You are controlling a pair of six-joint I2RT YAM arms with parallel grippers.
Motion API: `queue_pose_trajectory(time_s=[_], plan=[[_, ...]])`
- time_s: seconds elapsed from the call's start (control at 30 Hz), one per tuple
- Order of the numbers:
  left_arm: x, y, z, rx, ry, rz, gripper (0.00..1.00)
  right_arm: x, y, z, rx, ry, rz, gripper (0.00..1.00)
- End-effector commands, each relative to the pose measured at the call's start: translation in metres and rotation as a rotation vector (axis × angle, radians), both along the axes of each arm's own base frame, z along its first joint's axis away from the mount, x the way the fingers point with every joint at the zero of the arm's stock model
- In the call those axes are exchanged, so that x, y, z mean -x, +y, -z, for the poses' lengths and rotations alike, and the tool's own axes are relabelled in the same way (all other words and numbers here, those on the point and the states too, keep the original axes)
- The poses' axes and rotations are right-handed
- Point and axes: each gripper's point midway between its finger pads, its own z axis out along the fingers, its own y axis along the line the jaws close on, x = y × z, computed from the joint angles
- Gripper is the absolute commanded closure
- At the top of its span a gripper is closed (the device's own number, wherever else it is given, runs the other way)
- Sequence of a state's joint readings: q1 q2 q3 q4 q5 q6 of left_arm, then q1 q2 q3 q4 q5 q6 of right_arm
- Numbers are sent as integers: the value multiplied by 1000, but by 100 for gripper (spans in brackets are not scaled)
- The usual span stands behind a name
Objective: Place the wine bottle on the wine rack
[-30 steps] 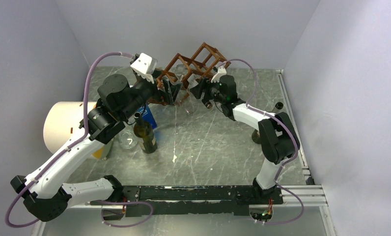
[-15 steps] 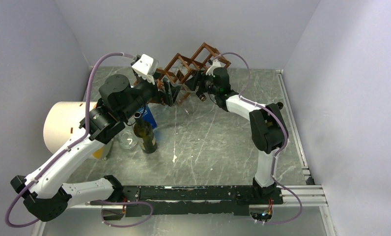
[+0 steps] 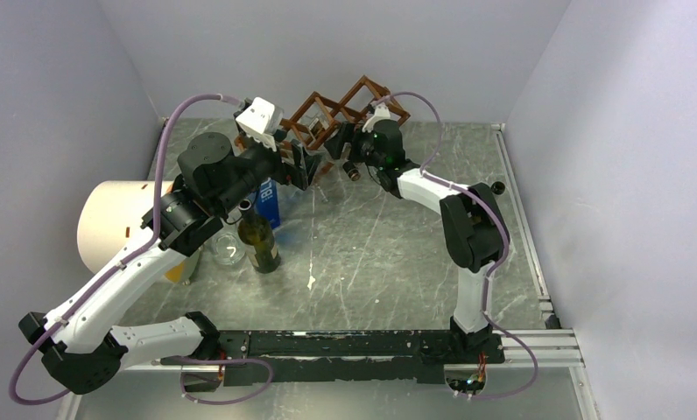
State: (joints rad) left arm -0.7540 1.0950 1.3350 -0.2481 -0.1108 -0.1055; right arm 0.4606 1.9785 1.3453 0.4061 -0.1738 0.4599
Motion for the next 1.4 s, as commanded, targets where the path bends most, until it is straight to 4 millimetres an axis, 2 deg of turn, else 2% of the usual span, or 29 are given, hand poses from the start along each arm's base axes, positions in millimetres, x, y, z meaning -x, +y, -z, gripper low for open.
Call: queue_pose_trajectory(time_s=[0.0, 0.27, 0.47, 0.67, 0.8, 0.83, 1.0, 1.1, 1.23, 1.37], plan=[[1, 6, -12, 11, -16, -18, 1, -6, -3, -42, -35, -131, 41, 1], [1, 12, -15, 14, -22, -42, 0, 12, -12, -56, -24, -147, 33, 0], [2, 19, -18, 23, -31, -64, 0, 34, -19, -82, -5, -145, 2, 0], [4, 19, -16, 35, -27, -59, 1, 58, -48, -107, 113, -121, 34, 0], [8, 20, -13, 47, -24, -51, 1, 82, -81, -120, 183, -110, 101, 0], [9, 20, -13, 52, -24, -48, 0, 91, -92, -129, 196, -120, 122, 0], [14, 19, -9, 69, -32, -29, 1, 127, -145, -146, 310, -141, 260, 0], [15, 17, -4, 72, -28, -17, 0, 146, -180, -156, 358, -148, 381, 0], [17, 13, 0, 85, -36, 9, 0, 168, -225, -181, 378, -170, 576, 0], [18, 6, 3, 100, -49, 41, 0, 187, -264, -195, 404, -171, 751, 0]])
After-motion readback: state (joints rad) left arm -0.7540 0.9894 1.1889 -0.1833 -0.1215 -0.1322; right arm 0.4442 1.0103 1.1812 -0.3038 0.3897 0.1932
